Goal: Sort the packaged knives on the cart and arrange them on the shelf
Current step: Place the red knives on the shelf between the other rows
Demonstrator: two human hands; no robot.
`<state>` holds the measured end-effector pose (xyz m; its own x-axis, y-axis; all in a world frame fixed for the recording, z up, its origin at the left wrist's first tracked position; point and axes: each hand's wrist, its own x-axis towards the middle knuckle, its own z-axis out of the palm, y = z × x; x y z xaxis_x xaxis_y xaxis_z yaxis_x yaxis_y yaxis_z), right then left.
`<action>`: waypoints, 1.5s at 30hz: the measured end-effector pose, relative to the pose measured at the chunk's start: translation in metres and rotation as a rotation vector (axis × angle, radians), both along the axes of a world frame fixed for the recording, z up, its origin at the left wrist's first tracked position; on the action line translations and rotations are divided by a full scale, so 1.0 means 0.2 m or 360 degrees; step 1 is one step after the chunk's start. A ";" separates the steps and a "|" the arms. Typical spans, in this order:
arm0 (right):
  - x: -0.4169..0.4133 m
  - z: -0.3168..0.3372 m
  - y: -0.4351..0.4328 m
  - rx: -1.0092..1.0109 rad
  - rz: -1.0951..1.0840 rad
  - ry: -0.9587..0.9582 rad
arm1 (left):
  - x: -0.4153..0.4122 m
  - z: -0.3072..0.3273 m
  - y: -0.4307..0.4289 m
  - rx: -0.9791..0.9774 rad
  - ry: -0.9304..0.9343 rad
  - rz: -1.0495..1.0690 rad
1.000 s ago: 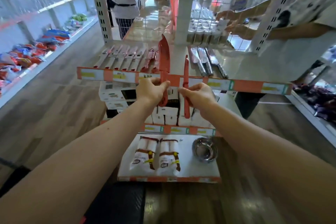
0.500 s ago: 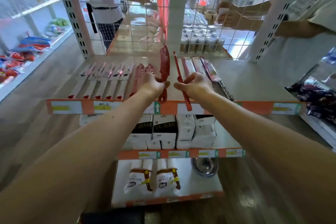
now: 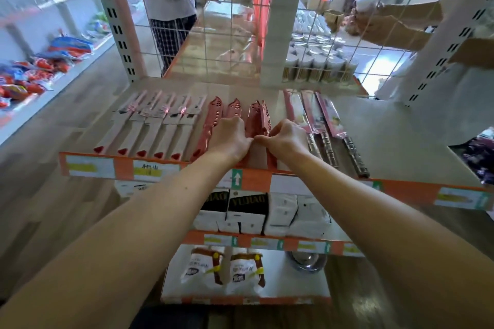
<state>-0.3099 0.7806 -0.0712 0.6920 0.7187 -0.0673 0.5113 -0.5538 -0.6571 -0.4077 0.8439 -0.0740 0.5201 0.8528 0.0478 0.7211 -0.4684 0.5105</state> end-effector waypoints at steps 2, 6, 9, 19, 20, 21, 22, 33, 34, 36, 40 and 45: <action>0.01 -0.02 0.02 -0.0006 0.0005 -0.0025 | 0.01 0.00 0.00 0.0044 0.0046 -0.0026; 0.03 -0.04 0.05 0.0014 -0.0003 -0.0015 | 0.02 0.02 0.00 0.0180 0.0233 -0.0083; 0.03 -0.04 0.06 0.0003 0.0020 -0.0018 | 0.04 0.03 -0.01 0.0339 0.0440 -0.0181; 0.02 -0.04 0.06 0.0067 0.0151 -0.0052 | 0.03 0.03 0.00 0.0422 0.0524 -0.0235; 0.02 -0.04 0.05 0.0066 0.0154 -0.0061 | 0.03 0.03 0.00 0.0405 0.0509 -0.0238; 0.01 -0.04 0.05 0.0064 0.0155 -0.0068 | 0.03 0.03 0.00 0.0386 0.0494 -0.0244; 0.01 -0.04 0.05 0.0064 0.0153 -0.0074 | 0.02 0.03 0.00 0.0370 0.0479 -0.0249; 0.00 -0.02 0.03 0.0060 0.0160 -0.0087 | -0.02 0.05 0.01 0.0388 0.0402 -0.0271; -0.01 -0.02 0.03 0.0058 0.0160 -0.0098 | -0.02 0.05 0.01 0.0427 0.0407 -0.0279; 0.00 -0.01 0.02 0.0039 0.0169 -0.0145 | -0.03 0.06 0.01 0.0521 0.0403 -0.0291; 0.00 0.01 0.00 -0.0006 0.0197 -0.0234 | -0.09 0.06 0.03 0.0653 0.0392 -0.0286; -0.02 0.02 -0.04 -0.0033 0.0201 -0.0279 | -0.15 0.03 0.05 0.0588 0.0415 -0.0348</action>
<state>-0.3135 0.7727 -0.0665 0.5990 0.8001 0.0307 0.6829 -0.4905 -0.5413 -0.4384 0.8548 -0.0672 0.7197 0.6730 0.1705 0.6673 -0.7384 0.0977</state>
